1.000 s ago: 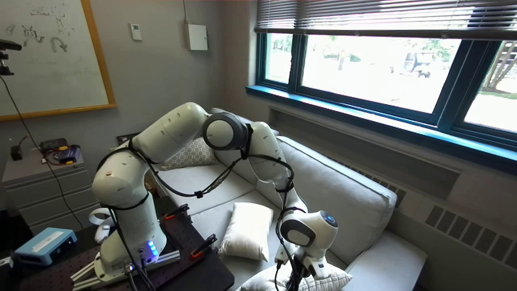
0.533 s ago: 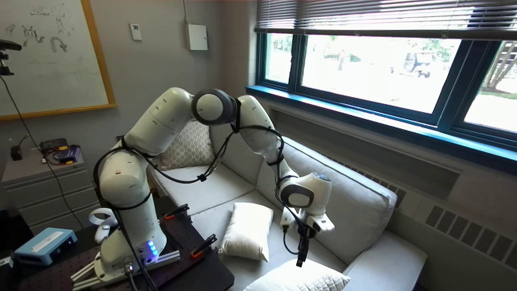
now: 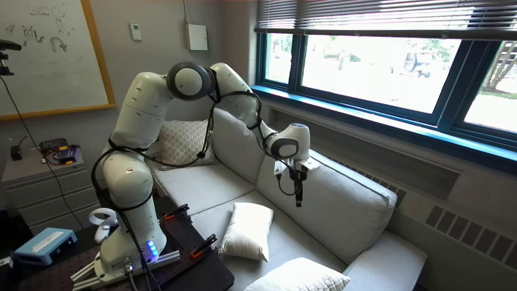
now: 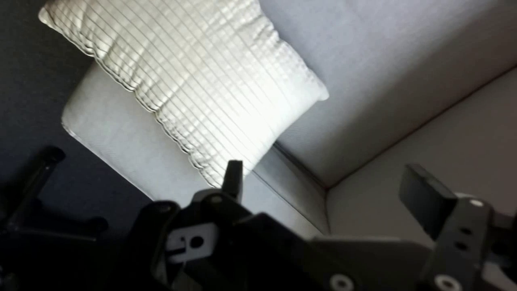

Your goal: Put the pillows upright against the arm rest

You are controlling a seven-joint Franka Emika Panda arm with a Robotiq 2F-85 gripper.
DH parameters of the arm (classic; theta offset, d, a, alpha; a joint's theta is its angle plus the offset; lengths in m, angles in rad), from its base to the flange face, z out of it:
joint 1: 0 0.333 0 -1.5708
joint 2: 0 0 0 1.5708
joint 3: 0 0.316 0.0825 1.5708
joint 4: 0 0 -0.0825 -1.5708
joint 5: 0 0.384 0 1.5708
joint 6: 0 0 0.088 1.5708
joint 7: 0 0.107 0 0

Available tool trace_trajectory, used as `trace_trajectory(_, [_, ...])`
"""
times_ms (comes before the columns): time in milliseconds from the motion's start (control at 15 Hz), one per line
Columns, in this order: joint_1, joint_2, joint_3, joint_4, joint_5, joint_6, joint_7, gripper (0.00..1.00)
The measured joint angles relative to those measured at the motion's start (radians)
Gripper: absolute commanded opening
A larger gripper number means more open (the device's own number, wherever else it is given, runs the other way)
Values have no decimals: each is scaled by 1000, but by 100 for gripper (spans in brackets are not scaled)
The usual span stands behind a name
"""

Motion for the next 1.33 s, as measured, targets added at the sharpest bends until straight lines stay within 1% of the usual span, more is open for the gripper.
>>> trace_trajectory(133, [28, -64, 55, 11, 5, -58, 15, 100])
trace_trajectory(333, [35, -147, 170, 73, 43, -225, 12, 100])
trace_trajectory(533, [38, -197, 260, 195, 100, -423, 1, 100])
trace_trajectory(667, [38, -204, 298, 293, 127, -549, -4, 100])
trace_trajectory(800, [40, -197, 327, 369, 130, -644, -6, 100])
trace_trajectory(933, [52, -179, 357, 421, 129, -715, -6, 100])
trace_trajectory(1067, [82, -149, 388, 452, 123, -767, -5, 100])
trace_trajectory(1333, [176, -47, 433, 471, 75, -783, 4, 100])
